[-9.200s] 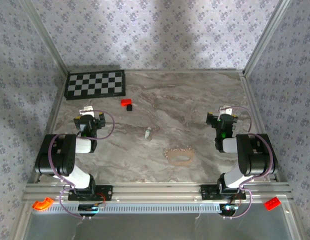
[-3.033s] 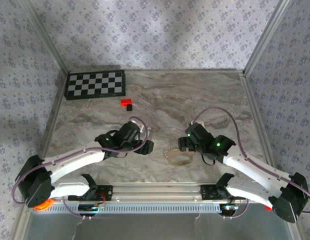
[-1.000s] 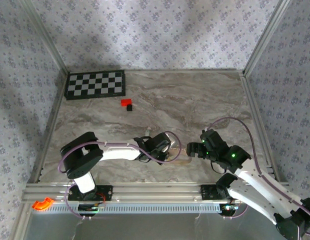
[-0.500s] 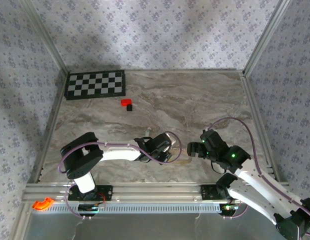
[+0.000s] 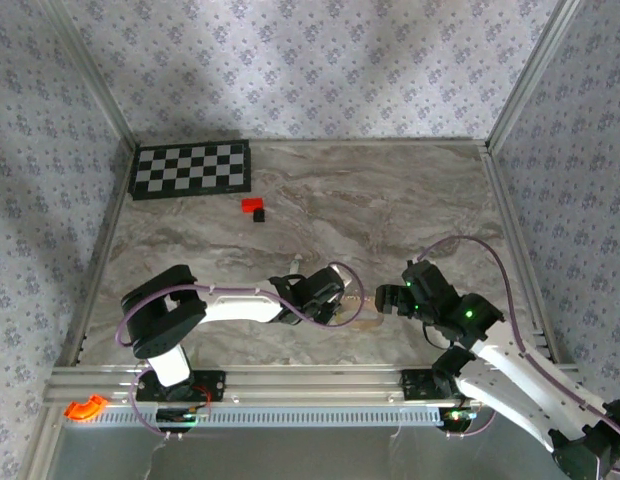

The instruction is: Put the keys on the keyring

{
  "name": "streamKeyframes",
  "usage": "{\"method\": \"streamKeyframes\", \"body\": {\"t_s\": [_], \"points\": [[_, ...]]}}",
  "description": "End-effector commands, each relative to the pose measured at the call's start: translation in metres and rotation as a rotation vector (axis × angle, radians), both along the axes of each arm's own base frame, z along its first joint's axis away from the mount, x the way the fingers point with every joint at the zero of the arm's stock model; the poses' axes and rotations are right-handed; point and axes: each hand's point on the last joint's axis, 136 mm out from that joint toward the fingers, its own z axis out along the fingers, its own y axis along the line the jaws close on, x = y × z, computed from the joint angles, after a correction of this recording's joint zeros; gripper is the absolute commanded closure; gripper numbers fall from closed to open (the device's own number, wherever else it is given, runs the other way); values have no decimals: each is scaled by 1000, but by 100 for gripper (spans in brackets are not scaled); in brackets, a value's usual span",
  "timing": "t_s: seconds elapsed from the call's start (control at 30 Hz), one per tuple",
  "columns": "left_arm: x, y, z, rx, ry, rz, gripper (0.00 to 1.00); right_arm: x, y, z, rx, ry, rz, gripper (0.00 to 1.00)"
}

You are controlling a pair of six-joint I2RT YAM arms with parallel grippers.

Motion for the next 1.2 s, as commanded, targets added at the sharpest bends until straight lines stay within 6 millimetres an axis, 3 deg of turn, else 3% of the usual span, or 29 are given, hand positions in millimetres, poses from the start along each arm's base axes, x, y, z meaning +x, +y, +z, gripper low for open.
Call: {"method": "streamKeyframes", "body": {"t_s": [0.0,0.23,0.37,0.57,0.73,0.97,1.03,1.17], "points": [[1,-7,9,-25,-19,-11,89,-1,-6,-2,-8,-1,-35,0],[-3,-2,12,-21,-10,-7,92,0,-6,-1,-9,-2,-30,0],[-5,0,30,-53,-20,-15,100,0,-5,3,2,-8,-27,0],[-13,7,57,-107,-47,-58,100,2,2,9,24,-22,0,0],[-23,13,91,-182,-91,-135,100,1,32,17,118,-47,138,2],[-35,25,153,-317,-220,-246,100,-8,84,60,265,-216,373,10],[-31,30,156,-329,-228,-230,100,-9,89,65,268,-241,399,15],[-14,39,140,-325,-177,-144,100,-8,92,65,265,-260,402,22]]}}
